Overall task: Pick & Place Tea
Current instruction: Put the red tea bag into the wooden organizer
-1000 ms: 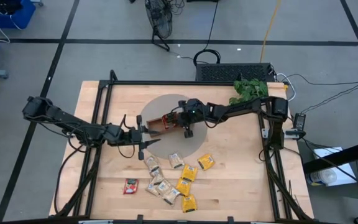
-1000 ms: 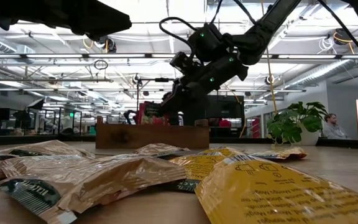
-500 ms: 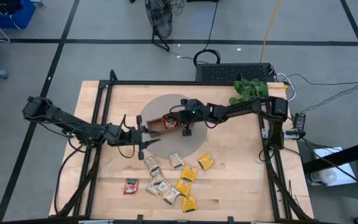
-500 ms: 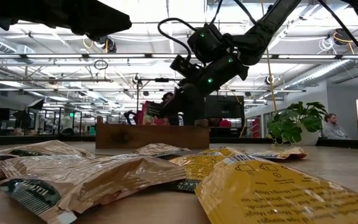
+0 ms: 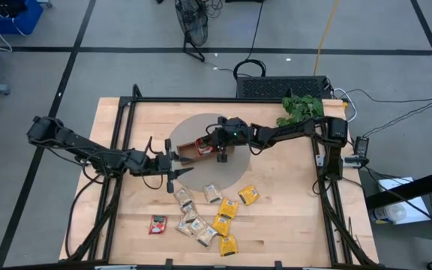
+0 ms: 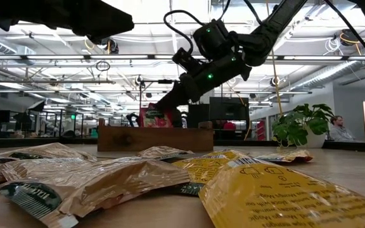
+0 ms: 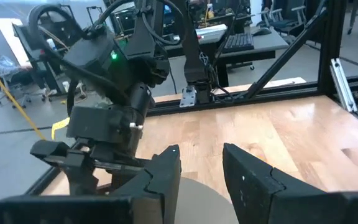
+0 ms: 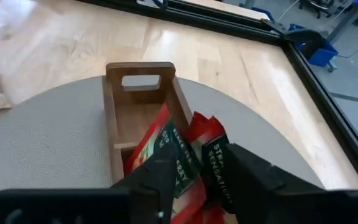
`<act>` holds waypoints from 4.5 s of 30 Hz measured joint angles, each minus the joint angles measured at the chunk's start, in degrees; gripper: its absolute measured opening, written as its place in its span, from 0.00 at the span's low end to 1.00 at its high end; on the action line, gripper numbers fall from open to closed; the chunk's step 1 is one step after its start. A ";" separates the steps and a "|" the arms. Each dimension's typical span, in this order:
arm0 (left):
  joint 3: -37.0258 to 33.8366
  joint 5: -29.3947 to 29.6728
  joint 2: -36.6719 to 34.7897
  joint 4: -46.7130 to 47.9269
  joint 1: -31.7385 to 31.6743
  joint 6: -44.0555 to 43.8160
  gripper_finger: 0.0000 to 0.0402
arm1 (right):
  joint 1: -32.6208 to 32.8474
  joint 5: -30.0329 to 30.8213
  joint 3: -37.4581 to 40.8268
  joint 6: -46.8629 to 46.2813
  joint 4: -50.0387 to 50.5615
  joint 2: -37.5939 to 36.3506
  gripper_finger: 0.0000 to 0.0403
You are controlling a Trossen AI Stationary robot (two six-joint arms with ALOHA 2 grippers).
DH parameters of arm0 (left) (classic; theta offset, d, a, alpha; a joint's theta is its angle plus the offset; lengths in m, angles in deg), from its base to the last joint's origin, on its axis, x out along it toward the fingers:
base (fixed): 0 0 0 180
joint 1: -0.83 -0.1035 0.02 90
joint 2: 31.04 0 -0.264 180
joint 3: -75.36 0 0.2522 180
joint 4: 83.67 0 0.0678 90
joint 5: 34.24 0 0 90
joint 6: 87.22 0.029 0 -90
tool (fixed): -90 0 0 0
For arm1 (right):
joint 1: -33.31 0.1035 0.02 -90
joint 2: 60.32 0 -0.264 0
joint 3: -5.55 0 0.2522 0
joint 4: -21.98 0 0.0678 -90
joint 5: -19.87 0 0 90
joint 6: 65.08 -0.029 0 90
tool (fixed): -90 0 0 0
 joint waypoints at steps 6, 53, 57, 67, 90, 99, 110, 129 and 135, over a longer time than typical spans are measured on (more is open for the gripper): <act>0.36 -1.48 0.02 5.63 0.06 -10.49 0.32 | 2.57 -0.13 0.04 0.31 0.33 -1.19 0.37; 50.40 -15.14 50.75 95.30 37.53 -70.65 0.32 | 11.95 0.28 5.90 -3.61 15.41 -16.22 0.37; 50.40 -15.16 50.75 94.35 36.81 -70.59 0.32 | 11.54 0.26 5.90 -3.62 15.41 -16.22 0.37; 46.61 -14.62 50.21 87.72 36.61 -71.60 0.31 | 11.50 0.13 5.90 -3.61 15.61 -16.22 0.37; 60.09 23.77 50.85 120.93 26.11 -45.46 0.01 | 11.26 -3.85 11.78 -8.36 0.21 -15.67 0.37; 59.93 40.80 50.86 110.57 15.97 -11.24 0.00 | 8.27 -21.29 16.98 -20.70 -20.87 -15.32 0.37; 59.93 52.75 50.82 92.06 10.39 20.21 0.00 | 5.16 -21.46 17.03 -21.97 -19.59 -14.82 0.37; 59.98 55.51 50.73 90.01 11.74 21.65 0.00 | 2.09 -21.30 18.10 -28.54 -23.94 -14.82 0.37; 60.02 54.26 50.71 89.87 11.72 21.18 0.00 | 2.26 -21.31 18.10 -29.77 -24.81 -14.82 0.37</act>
